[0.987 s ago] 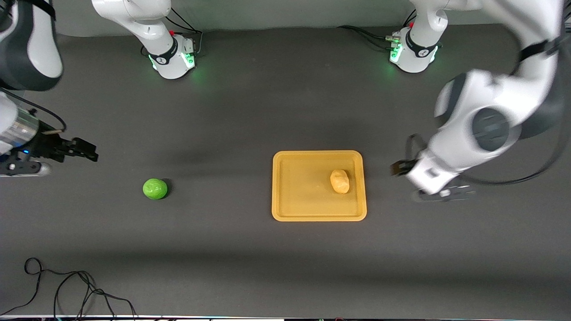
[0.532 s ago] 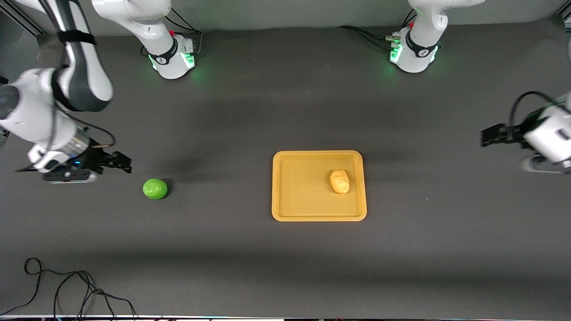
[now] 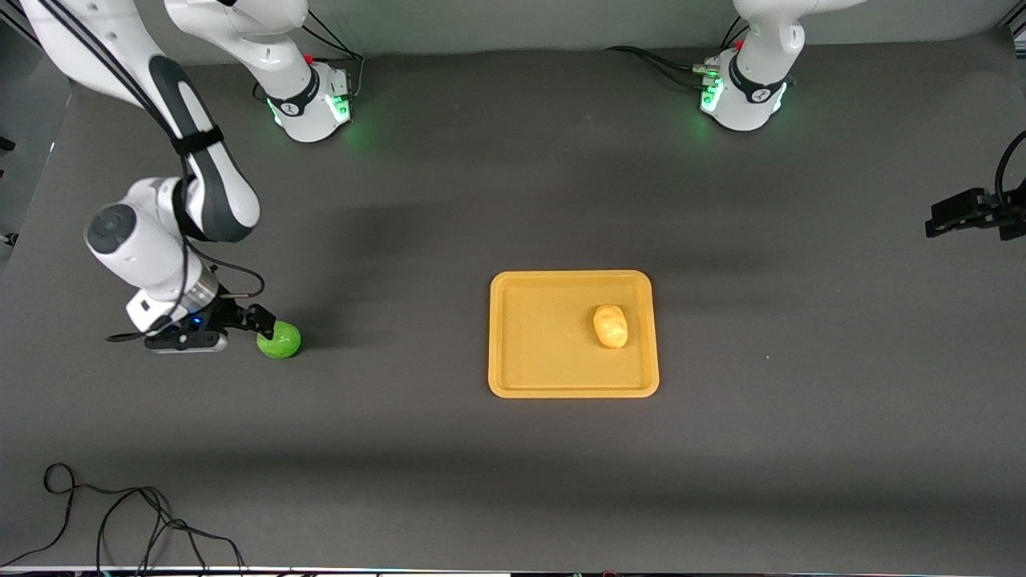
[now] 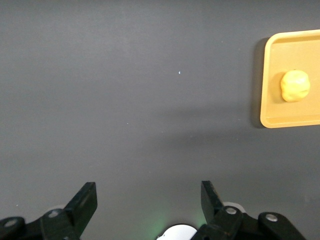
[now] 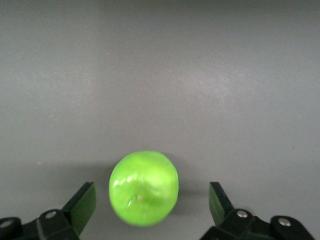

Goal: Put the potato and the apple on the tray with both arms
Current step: 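Close the right gripper on the green apple and lift it, then carry the apple onto the tray beside the potato with the right gripper, then lower the apple onto the tray and open the right gripper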

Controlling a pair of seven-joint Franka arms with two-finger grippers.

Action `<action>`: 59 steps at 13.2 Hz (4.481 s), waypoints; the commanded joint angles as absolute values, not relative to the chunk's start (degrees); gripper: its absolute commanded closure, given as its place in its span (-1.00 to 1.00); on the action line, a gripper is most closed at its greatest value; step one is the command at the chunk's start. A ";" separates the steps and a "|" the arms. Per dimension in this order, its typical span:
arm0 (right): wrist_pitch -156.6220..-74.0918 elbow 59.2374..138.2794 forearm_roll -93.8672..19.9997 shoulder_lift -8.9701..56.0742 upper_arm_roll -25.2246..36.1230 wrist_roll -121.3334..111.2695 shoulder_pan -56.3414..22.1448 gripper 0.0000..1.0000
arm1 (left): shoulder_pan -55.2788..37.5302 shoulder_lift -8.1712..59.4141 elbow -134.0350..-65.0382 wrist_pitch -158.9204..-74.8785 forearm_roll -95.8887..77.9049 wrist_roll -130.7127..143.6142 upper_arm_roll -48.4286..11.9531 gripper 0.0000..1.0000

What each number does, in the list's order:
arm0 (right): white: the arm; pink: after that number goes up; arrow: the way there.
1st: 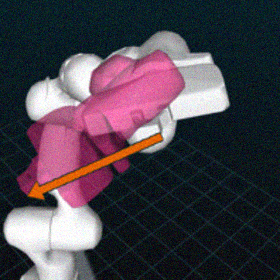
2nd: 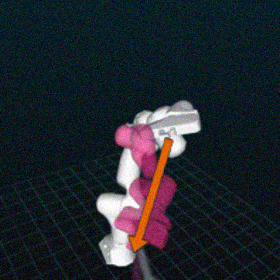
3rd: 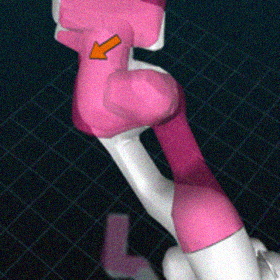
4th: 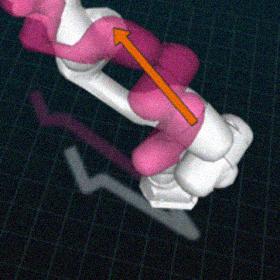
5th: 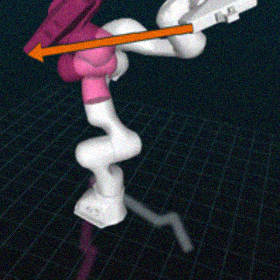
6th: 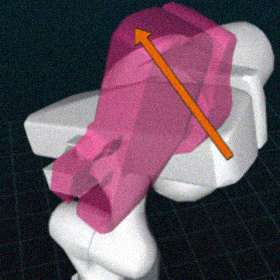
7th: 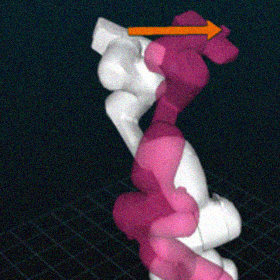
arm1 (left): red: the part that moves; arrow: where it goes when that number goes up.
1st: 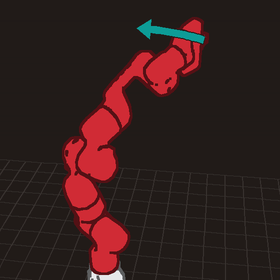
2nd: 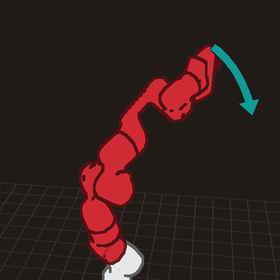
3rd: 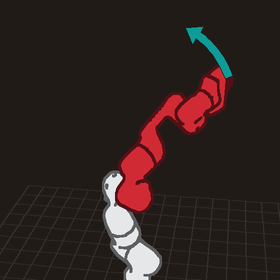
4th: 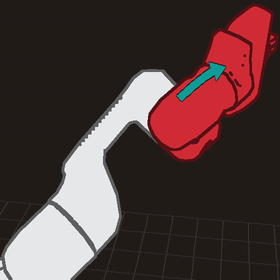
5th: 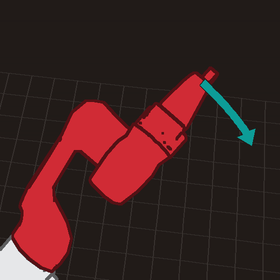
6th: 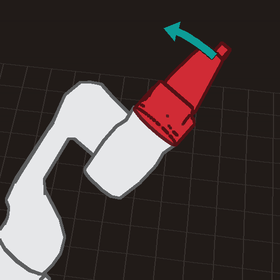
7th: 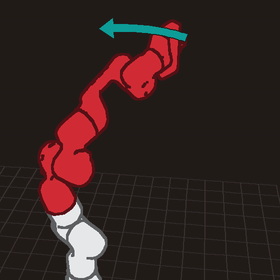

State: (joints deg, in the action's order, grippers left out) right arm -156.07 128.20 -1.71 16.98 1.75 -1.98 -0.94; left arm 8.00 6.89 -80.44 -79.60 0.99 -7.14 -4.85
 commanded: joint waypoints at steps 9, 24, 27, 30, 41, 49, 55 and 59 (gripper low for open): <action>-161.63 127.53 -3.08 24.52 1.32 -3.43 -2.73 -0.96 | 8.53 6.59 -78.31 -79.01 0.61 -5.45 -5.45 -0.85; -115.16 95.39 -2.11 16.17 1.67 -2.04 -7.71 0.19 | 8.35 6.77 -78.84 -81.04 1.14 -5.28 -5.63 -0.98; -110.49 87.57 0.08 18.44 1.58 9.54 -15.09 0.20 | 8.44 6.94 -78.92 -81.21 1.14 -5.27 -5.63 -0.98; -107.59 76.94 0.35 25.90 1.58 25.70 -24.93 0.21 | 8.44 7.03 -79.01 -81.30 1.23 -5.27 -5.63 -0.98; -116.09 53.35 3.42 55.01 1.93 57.64 -45.43 0.23 | 8.35 7.21 -79.28 -81.83 1.23 -5.27 -5.63 -0.98; -122.43 53.53 7.46 62.66 2.02 58.10 -47.55 0.23 | 8.35 7.21 -79.72 -82.53 1.23 -5.27 -5.63 -0.97; -123.22 53.70 9.76 63.90 2.02 57.66 -47.46 0.23 | 8.35 7.29 -79.72 -82.53 1.23 -5.27 -5.63 -0.97; -123.22 53.79 9.76 63.81 2.02 57.66 -47.02 -1.00 | 8.35 7.29 -79.72 -82.62 1.23 -5.27 -5.63 -0.97</action>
